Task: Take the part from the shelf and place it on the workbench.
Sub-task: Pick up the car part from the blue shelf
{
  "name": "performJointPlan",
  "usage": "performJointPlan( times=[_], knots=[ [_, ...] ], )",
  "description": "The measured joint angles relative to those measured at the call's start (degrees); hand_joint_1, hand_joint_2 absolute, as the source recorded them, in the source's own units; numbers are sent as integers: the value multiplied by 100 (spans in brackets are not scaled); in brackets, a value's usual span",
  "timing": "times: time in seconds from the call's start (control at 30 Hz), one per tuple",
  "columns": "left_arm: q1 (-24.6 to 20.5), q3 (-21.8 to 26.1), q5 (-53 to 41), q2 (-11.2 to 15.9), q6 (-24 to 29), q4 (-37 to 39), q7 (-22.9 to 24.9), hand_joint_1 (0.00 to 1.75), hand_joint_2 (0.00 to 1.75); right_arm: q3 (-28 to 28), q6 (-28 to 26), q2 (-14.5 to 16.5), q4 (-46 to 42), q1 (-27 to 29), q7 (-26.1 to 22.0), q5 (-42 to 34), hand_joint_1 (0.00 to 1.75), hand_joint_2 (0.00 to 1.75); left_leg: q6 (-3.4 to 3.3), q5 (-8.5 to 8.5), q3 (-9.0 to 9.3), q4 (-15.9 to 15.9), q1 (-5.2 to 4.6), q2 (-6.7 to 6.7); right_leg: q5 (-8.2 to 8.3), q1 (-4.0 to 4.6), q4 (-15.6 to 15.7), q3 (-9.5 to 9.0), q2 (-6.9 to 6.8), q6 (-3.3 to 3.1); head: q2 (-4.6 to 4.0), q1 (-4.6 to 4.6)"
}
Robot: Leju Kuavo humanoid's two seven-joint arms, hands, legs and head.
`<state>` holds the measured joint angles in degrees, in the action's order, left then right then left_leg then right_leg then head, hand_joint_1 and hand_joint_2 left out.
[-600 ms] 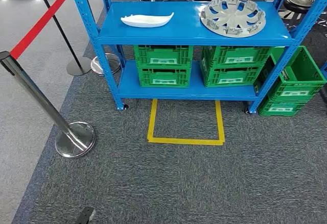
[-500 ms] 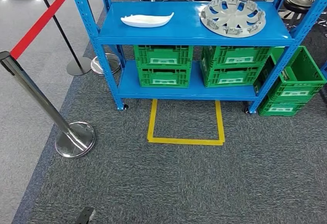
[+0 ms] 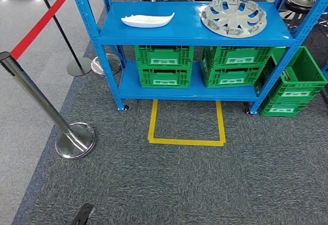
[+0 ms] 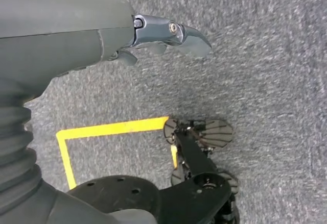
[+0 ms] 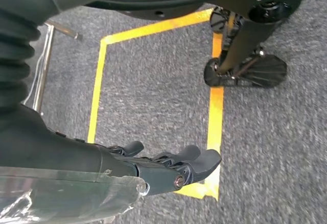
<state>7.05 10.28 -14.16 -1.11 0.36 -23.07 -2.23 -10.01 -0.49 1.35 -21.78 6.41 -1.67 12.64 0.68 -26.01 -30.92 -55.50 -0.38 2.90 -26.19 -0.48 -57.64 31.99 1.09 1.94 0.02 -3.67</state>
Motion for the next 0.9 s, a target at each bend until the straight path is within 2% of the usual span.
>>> performJointPlan(
  times=[0.43,0.57,0.9],
  knots=[
    [-288,1256,-1583,-203,44,174,-392,0,175,-1320,-35,261,110,-259,-226,1354,0,0,0,0,0,0,-1,0,0,-1,0,0,0,1,0,0],
    [-387,1654,-2076,-267,70,236,-524,0,0,-1752,-50,354,168,-349,-299,1783,0,0,0,1,0,0,-1,0,1,-1,0,0,0,1,0,0],
    [-641,2721,-3265,-423,29,373,-845,0,0,-2814,-71,585,330,-574,-492,2894,0,0,0,1,0,-1,-1,0,3,-1,0,0,0,4,0,0]
  ],
)
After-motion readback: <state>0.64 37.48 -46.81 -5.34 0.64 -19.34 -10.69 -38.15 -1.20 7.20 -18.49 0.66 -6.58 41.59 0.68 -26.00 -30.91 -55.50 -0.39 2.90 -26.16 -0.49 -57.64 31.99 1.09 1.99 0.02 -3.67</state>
